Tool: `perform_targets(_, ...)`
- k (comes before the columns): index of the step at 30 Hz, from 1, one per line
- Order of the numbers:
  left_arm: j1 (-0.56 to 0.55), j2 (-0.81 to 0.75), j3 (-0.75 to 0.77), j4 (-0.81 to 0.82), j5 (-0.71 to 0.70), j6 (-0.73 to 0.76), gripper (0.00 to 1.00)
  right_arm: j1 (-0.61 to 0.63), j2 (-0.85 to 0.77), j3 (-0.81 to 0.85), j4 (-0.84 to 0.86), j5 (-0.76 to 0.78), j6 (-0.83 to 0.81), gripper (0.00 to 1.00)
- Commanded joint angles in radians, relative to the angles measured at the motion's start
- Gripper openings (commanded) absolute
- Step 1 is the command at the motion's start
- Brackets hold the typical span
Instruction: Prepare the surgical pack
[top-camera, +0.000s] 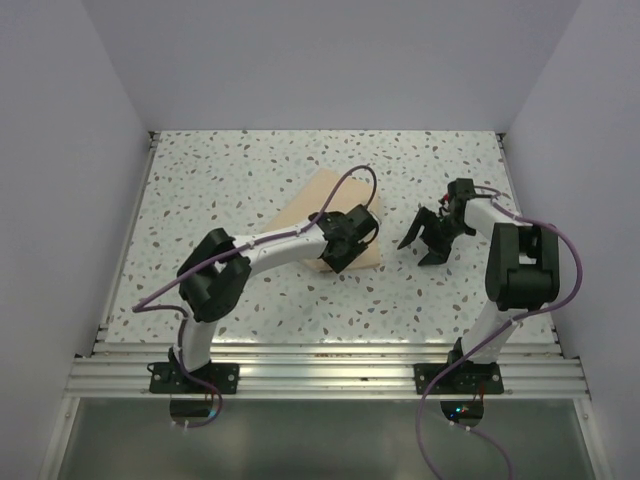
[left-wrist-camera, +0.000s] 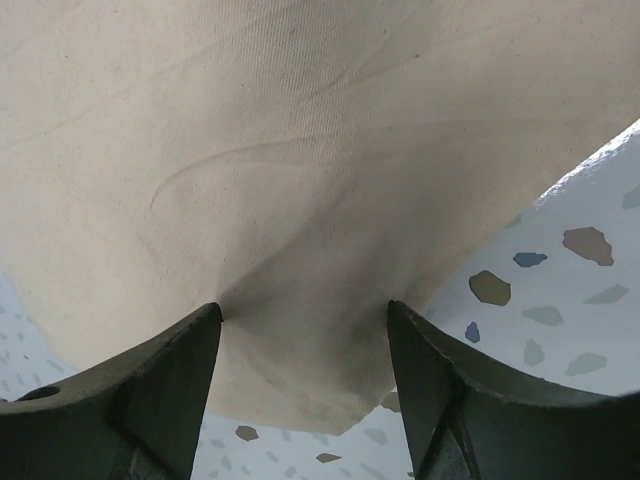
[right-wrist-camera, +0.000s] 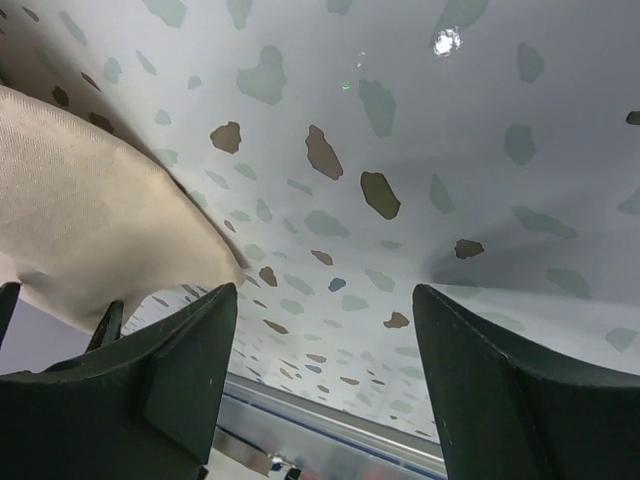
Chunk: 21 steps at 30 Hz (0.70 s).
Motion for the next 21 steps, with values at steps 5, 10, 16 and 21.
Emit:
perform_targets(5,0.001,0.05,0.007,-0.01,-0.044,0.0,0.68,0.002,-0.028,0.002,0.032,-0.025,-0.021,0.76)
perform_targets(10,0.007,0.057,0.009,-0.009,-0.074,-0.003,0.61,0.007,-0.024,0.002,0.034,-0.03,-0.018,0.76)
perform_targets(16,0.03,0.039,-0.002,0.002,-0.06,-0.014,0.42,0.015,-0.025,0.002,0.034,-0.03,-0.018,0.77)
perform_targets(21,0.049,0.034,0.006,-0.004,-0.041,-0.015,0.25,0.027,-0.016,0.011,0.034,-0.04,-0.015,0.77)
